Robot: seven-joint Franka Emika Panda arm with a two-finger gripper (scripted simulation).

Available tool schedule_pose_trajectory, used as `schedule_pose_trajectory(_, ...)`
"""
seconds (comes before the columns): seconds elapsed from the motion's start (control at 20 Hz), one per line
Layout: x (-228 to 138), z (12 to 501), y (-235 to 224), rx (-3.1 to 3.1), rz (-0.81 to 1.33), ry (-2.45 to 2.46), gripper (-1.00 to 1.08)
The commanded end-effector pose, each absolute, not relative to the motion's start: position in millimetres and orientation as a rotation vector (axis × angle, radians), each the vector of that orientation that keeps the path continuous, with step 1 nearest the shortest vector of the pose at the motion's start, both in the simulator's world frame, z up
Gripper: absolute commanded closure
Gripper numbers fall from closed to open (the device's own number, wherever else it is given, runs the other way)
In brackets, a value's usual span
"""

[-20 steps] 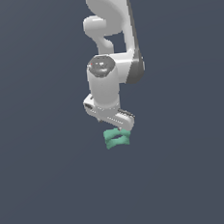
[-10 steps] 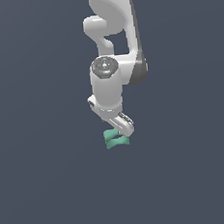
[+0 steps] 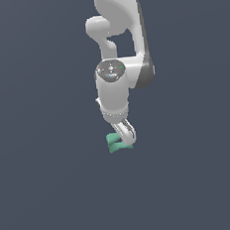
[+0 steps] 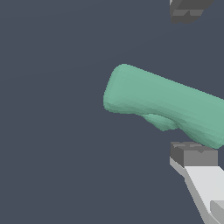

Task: Pick up the object and move it to a goal position.

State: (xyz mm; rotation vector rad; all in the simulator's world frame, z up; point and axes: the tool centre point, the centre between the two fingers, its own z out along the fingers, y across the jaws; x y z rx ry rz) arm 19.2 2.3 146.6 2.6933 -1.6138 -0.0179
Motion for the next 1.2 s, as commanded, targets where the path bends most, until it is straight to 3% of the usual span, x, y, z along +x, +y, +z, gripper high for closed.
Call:
schedule_pose_trajectory(0.0, 21.0, 146.4, 4.4, 2.639, -0.015, -1.701, -0.92)
schedule_pose_trajectory(1.15, 28.5, 145.4, 13.8, 2.378, 0.0, -2.053, -0.92)
